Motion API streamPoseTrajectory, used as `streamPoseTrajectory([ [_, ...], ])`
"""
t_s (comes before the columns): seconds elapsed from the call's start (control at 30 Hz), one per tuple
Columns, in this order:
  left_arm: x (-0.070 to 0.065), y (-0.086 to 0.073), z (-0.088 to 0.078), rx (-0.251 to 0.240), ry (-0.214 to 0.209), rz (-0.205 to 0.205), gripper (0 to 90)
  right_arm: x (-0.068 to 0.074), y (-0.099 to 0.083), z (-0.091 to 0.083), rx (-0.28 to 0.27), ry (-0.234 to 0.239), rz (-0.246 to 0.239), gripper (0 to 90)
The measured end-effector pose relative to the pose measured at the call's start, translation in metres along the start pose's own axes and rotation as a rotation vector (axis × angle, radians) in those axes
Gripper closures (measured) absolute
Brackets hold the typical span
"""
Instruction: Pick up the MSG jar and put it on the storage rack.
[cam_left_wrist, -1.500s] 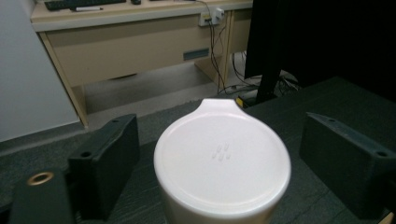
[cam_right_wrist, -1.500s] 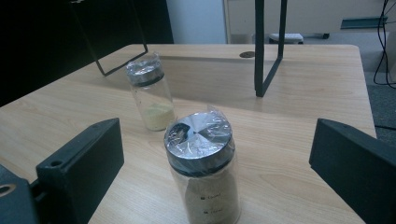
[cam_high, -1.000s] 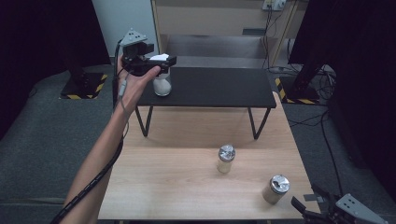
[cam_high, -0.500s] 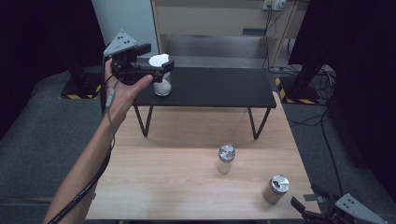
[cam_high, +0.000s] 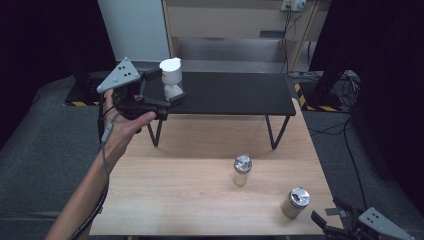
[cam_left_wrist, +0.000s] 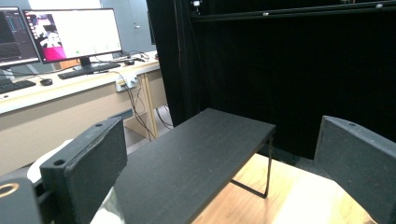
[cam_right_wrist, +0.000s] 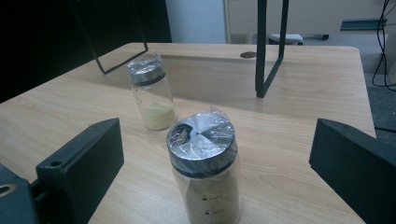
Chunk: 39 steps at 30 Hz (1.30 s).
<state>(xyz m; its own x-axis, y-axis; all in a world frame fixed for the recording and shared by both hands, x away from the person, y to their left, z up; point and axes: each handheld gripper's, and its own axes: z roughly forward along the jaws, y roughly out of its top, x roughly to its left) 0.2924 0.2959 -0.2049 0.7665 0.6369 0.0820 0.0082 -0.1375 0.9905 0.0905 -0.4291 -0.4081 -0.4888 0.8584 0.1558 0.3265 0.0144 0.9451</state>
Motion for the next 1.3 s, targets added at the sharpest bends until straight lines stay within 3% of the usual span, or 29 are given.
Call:
streamPoseTrajectory([
  [0.43, -0.014, -0.033, -0.029, -0.006, -0.024, -0.002, 1.1, 0.001, 0.000, 0.000, 0.001, -0.002, -0.002, 3.5],
  [0.73, -0.024, -0.067, -0.049, 0.009, -0.041, -0.010, 1.2, 0.001, 0.001, 0.000, 0.002, -0.004, -0.004, 3.5],
  [0.9, -0.031, -0.082, -0.056, 0.020, -0.031, 0.023, 1.2, 0.001, 0.001, 0.001, 0.003, -0.003, -0.005, 3.5],
  [1.3, -0.042, -0.118, -0.070, 0.031, -0.026, 0.004, 1.2, 0.002, 0.001, 0.001, 0.006, -0.006, -0.006, 3.5],
])
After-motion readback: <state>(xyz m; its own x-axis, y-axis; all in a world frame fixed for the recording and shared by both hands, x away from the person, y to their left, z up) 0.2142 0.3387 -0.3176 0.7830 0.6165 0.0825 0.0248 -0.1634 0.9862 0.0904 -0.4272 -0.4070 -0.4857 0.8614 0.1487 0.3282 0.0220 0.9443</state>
